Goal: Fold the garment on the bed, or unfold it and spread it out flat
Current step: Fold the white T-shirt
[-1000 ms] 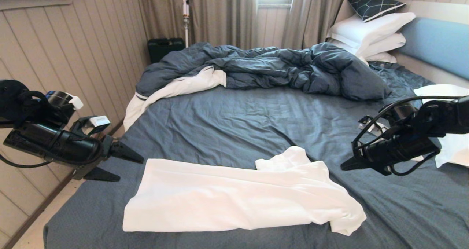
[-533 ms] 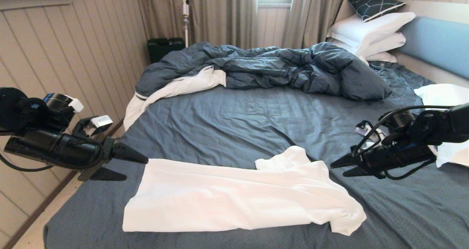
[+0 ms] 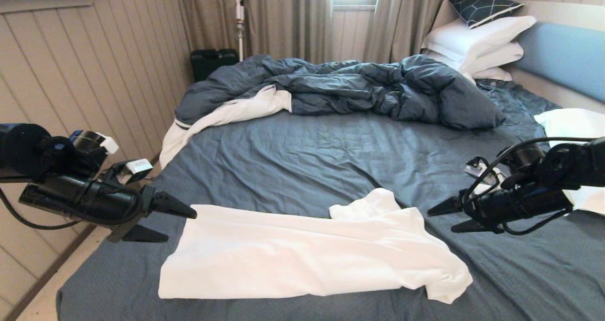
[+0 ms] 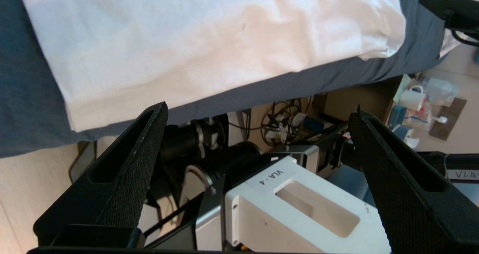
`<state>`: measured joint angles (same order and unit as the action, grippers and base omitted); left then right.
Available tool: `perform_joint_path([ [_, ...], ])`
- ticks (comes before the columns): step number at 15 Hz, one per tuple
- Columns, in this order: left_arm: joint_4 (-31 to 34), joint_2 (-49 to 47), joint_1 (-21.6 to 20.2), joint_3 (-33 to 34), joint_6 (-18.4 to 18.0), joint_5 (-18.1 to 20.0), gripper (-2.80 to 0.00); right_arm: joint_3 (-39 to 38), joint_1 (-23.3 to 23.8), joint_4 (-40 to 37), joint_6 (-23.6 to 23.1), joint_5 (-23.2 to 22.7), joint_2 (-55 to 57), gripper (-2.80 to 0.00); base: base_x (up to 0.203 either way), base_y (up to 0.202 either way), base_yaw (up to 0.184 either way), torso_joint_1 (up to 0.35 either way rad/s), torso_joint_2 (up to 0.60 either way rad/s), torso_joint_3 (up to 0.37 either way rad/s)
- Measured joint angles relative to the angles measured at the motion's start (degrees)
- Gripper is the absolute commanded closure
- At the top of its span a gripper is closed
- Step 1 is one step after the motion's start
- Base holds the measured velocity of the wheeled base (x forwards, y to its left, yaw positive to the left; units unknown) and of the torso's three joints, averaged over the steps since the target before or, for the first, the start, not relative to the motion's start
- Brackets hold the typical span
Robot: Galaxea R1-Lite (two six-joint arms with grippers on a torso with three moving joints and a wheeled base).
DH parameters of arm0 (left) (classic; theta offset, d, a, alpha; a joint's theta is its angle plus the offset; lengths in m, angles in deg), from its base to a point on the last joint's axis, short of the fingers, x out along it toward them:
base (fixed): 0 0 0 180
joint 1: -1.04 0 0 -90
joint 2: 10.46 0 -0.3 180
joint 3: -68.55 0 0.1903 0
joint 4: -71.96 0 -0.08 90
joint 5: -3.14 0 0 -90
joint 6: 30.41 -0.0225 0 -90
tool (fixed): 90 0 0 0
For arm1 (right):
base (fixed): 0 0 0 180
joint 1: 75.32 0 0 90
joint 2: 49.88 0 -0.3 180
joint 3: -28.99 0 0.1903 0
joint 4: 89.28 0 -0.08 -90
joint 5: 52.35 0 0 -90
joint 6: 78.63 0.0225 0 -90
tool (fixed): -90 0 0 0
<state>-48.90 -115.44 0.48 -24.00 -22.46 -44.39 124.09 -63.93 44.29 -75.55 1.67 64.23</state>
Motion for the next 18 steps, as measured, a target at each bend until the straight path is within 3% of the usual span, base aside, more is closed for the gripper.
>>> perform_joint_path([
  [6, -2.86, -2.07, 0.31, 0.16, 0.05, -1.04, -2.8, -2.65, -0.1, 0.0, -3.65, 0.73, 1.19, -2.8, 0.0, 0.0, 0.0, 0.0, 0.0, 0.0],
  [10, -9.44, -7.61, 0.14, 1.26, -0.58, -9.66, -2.8, -3.97, 0.2, 0.0, -3.68, 0.51, 0.29, -2.8, 0.0, 0.0, 0.0, 0.0, 0.0, 0.0],
  [12, -11.93, -9.54, 0.09, 2.42, -0.63, -12.02, -2.8, -4.32, 0.26, 0.0, -3.68, 0.37, -0.49, -2.8, 0.0, 0.0, 0.0, 0.0, 0.0, 0.0],
  [18, -12.46, -11.93, -0.18, 3.32, -0.57, -12.18, -2.8, -6.18, 0.23, 0.62, -3.71, 0.41, -0.38, -2.8, 0.0, 0.0, 0.0, 0.0, 0.0, 0.0],
])
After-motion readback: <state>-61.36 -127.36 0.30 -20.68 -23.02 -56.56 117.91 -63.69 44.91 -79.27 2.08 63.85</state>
